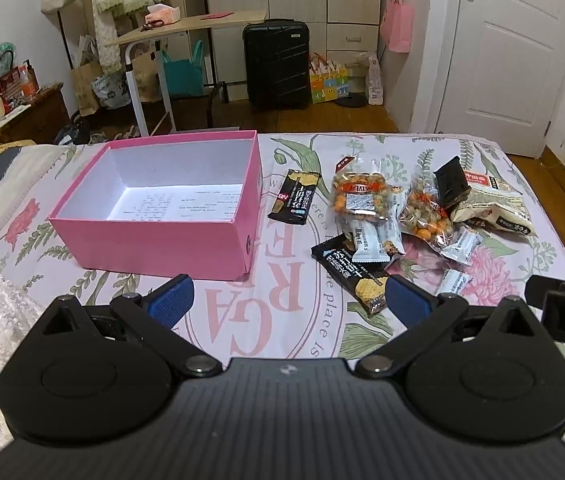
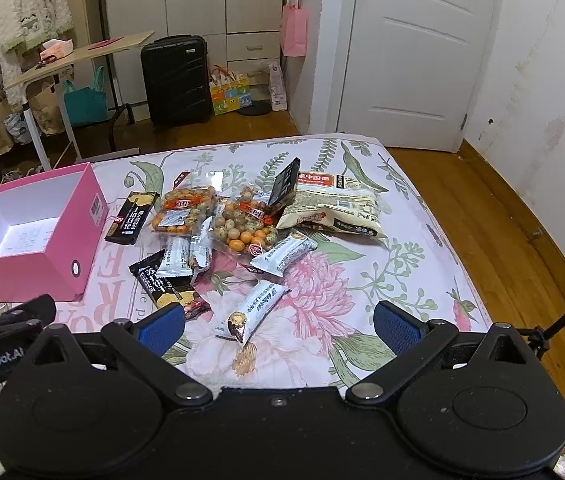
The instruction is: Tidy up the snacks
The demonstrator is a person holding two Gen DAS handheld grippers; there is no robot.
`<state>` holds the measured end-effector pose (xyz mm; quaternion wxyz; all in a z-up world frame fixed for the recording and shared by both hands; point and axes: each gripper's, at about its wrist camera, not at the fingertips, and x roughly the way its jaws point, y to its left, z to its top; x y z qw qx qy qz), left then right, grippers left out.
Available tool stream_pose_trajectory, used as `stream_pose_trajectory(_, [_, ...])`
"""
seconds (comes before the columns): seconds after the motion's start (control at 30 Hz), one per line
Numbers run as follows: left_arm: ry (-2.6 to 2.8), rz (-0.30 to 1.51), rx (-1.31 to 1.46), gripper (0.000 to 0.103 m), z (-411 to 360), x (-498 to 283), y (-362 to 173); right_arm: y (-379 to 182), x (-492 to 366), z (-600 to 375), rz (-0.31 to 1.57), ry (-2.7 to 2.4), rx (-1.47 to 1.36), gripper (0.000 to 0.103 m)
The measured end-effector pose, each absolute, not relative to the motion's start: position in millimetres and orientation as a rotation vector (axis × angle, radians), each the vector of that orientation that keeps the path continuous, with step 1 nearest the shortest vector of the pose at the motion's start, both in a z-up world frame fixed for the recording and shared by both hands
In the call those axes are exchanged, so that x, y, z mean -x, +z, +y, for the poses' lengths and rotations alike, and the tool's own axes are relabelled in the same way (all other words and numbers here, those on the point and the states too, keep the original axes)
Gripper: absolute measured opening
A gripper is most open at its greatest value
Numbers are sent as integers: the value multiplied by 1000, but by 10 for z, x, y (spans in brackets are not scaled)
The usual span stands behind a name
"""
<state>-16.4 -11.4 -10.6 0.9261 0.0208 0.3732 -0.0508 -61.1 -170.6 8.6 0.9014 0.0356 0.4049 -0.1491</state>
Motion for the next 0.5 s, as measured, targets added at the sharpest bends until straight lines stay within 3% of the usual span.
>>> stream_pose_trajectory(0.33, [-216,834,-54,102,-18,-190,74,351,516,-1807,669,-119,-83,102])
stream_pose_trajectory(0.5, [-300,877,-67,100,-127,-635,184,473,8,-1864,773,140,-39,99])
